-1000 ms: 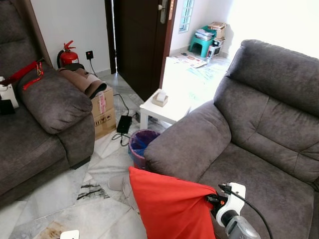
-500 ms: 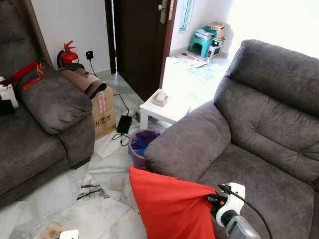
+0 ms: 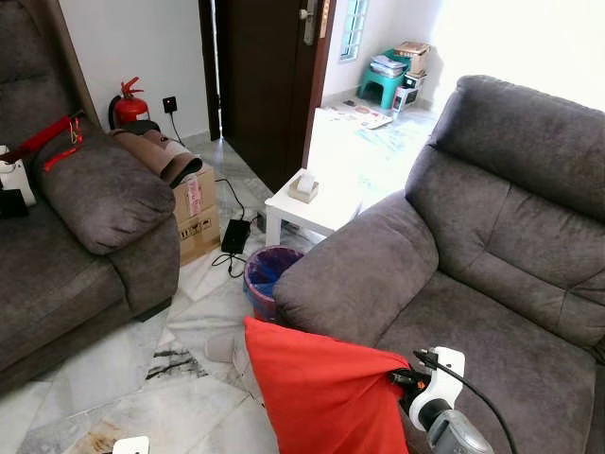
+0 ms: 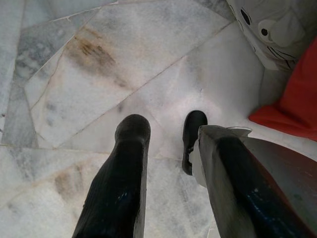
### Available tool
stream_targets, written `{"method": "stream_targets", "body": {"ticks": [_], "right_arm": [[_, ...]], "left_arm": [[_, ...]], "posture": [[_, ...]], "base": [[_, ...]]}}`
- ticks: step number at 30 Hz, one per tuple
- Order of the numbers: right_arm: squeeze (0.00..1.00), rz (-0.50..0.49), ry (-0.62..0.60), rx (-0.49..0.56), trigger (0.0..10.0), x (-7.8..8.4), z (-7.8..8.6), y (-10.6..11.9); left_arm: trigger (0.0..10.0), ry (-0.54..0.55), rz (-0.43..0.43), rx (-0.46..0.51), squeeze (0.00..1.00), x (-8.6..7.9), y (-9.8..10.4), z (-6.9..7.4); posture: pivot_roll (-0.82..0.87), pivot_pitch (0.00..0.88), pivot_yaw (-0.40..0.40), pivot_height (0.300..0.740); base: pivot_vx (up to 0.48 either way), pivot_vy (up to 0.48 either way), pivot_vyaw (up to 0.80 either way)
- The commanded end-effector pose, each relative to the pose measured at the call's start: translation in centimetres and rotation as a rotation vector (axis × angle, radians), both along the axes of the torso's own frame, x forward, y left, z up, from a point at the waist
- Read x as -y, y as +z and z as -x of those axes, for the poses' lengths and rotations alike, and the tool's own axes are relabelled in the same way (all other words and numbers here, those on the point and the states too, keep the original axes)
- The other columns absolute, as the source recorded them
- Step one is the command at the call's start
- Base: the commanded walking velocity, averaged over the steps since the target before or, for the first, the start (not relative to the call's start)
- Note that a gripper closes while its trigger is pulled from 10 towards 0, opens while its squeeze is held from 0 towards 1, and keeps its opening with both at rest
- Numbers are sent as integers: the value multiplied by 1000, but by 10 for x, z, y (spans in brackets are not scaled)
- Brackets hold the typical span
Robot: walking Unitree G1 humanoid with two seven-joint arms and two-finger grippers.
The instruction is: Move the pillow to the sofa from floor
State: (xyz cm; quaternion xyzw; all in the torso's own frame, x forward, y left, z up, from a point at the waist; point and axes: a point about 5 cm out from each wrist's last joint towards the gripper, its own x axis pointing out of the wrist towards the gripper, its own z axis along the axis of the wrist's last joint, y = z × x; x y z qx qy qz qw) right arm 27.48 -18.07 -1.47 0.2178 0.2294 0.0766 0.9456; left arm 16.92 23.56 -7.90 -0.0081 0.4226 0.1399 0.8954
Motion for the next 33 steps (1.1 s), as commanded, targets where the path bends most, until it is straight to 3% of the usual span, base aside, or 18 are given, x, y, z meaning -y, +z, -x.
{"method": "stream_targets", "body": {"ticks": [1,33], "right_arm": [[0,14,-11,92,10000,6,-17,19],[0,14,-8,99,10000,6,-18,20]], "left_arm": [[10000,-5,7,-8,0,2,-2,2],[10000,-7,16,-3,0,4,-2,1]], "posture": [[159,0,-130,740],[159,0,-135,740]], "base": [[0,0,0],[0,0,0]]}}
